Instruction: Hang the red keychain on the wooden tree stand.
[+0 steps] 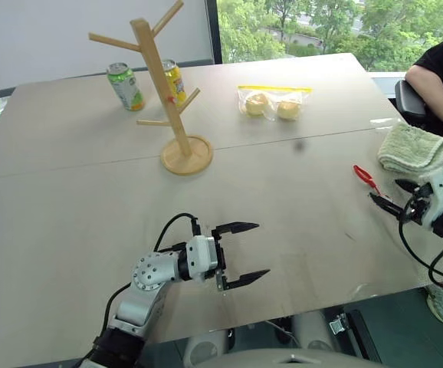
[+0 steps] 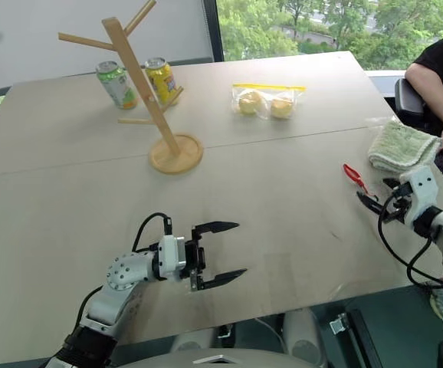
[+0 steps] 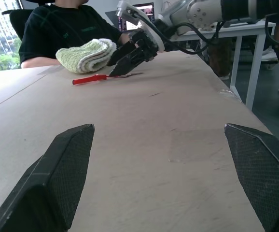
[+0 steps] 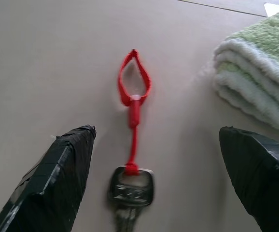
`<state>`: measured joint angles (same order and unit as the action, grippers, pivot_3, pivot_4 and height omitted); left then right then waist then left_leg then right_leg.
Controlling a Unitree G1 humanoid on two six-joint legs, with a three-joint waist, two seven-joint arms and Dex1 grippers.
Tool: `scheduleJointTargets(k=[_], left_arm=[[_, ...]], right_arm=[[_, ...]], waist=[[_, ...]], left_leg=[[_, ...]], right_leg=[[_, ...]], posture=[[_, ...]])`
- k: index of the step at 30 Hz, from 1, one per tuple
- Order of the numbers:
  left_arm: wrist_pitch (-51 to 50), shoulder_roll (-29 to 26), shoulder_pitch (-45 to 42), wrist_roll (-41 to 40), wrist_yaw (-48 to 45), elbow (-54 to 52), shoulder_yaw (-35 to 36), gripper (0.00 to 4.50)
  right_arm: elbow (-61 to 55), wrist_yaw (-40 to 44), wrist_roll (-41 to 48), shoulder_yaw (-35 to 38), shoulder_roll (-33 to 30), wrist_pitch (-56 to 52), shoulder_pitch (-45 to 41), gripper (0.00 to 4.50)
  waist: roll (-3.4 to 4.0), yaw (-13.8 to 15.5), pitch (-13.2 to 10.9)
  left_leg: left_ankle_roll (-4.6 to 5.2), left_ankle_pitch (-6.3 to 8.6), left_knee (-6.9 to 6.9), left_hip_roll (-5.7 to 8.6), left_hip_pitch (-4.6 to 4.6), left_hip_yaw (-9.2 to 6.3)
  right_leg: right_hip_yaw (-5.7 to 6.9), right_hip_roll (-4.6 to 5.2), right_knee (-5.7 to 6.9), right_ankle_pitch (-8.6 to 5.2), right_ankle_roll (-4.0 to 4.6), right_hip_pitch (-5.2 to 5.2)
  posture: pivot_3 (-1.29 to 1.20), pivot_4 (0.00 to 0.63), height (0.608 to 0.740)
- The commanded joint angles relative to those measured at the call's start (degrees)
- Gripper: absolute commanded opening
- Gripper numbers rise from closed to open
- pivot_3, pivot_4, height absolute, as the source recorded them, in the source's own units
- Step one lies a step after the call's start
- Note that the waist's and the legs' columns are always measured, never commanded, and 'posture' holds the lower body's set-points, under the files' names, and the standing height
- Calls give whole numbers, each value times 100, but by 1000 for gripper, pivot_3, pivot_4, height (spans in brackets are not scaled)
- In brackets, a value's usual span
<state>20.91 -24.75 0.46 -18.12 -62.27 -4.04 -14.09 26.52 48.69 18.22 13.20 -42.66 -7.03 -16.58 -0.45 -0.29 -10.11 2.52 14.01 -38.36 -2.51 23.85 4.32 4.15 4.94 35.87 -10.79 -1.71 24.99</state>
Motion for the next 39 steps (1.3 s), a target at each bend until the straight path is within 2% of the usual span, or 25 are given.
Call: scheduleJointTargets(k=[1,17,18,19,21,26,28,39], left_arm=[[228,57,24,34,-22,-35,-62,4500],[248,33,306,108,177,-140,4,4500],[245,29,308,113,193,-147,6,4500],[236,25,310,111,206,-160,9,4500],[209,22,316,108,243,-182,17,4500],[208,12,314,121,306,-197,2,4500],[214,11,312,130,321,-199,-6,4500],[144,76,200,181,529,-173,30,4500]], right_arm=[[417,233,-130,-106,37,256,-265,4375],[12,362,-123,-369,687,-152,-323,4375],[5,352,-124,-361,691,-187,-319,3867],[-1,345,-119,-352,693,-230,-316,3758],[7,334,-104,-321,688,-282,-309,2927],[-61,321,-63,-248,676,-351,-274,553],[-95,307,-60,-224,674,-364,-244,44],[-315,182,-36,-160,625,-372,-236,44]], waist=[[-1,9,0],[-11,-36,8],[-12,-35,8],[-12,-34,9],[-12,-33,9],[-12,-32,10],[-12,-31,10],[-12,-22,10]], left_leg=[[0,0,0,0,0,0],[0,0,-1,-9,-10,4],[0,0,-1,-10,-10,4],[0,0,-1,-10,-10,4],[0,0,-1,-10,-10,4],[0,0,-1,-9,-10,4],[0,0,-1,-9,-10,4],[0,0,-2,-9,-10,4]], right_leg=[[0,0,0,0,0,0],[-6,-5,1,1,-1,-7],[-6,-5,1,2,-1,-7],[-6,-5,1,2,0,-7],[-6,-5,1,2,0,-7],[-5,-5,2,2,0,-8],[-5,-5,2,2,0,-8],[-5,-5,2,2,-1,-8]], posture=[[0,150,740],[0,150,740],[0,150,740],[0,150,740],[0,150,740],[0,150,740],[0,150,740],[0,150,740]])
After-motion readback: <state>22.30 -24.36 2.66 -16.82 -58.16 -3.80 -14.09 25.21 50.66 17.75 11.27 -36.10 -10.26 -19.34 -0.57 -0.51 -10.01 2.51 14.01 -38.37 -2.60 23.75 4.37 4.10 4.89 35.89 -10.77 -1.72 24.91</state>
